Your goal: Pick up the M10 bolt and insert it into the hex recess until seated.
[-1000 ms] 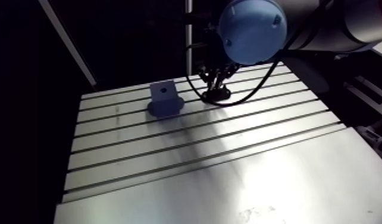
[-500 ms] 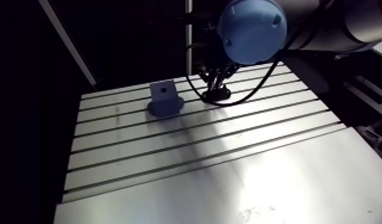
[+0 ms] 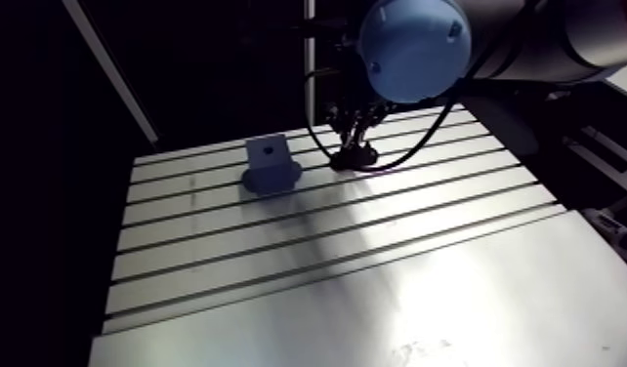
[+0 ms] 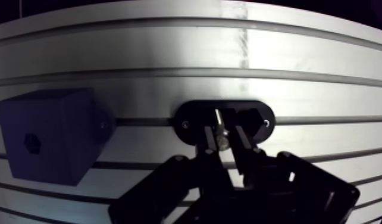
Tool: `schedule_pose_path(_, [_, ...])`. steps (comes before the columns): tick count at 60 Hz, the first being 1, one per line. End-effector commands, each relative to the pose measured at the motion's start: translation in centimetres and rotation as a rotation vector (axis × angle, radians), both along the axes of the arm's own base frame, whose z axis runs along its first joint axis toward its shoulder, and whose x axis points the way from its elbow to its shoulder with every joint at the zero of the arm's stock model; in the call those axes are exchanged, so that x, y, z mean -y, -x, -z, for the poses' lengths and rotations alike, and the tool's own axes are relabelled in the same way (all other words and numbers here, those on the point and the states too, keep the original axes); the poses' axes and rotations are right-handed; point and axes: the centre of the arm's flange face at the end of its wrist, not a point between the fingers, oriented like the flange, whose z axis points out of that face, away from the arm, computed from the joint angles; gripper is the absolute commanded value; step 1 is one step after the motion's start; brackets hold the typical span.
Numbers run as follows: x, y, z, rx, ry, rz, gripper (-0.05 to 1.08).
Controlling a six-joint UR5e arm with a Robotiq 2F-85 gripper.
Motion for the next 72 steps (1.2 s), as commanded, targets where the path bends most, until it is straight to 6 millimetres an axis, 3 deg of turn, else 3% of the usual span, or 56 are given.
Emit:
schedule_pose_path(1, [0.1, 0.1, -0.6, -0.012, 0.000, -0.002, 0.77])
schedule_pose_path(11, [0.1, 0.3, -1.2, -0.024, -0.003, -0.005, 0.79])
schedule_pose_path(28, [0.3, 0.6, -5.7, -0.065, -0.010, -0.006, 0.89])
schedule_pose_path(37, [0.3, 0.6, -6.2, -0.044, -0.005, -0.004, 0.94])
schedule_pose_path(49, [0.5, 0.0, -8.7, -0.020, 0.000, -0.005, 1.00])
schedule_pose_path(57, [1.7, -0.5, -11.6, -0.017, 0.003, -0.037, 1.02])
schedule_pose_path(63, [3.5, -0.4, -12.4, 0.000, -0.005, -0.138, 1.02])
schedule_pose_path(72, [4.0, -0.4, -14.4, 0.038, -0.015, -0.268, 1.02])
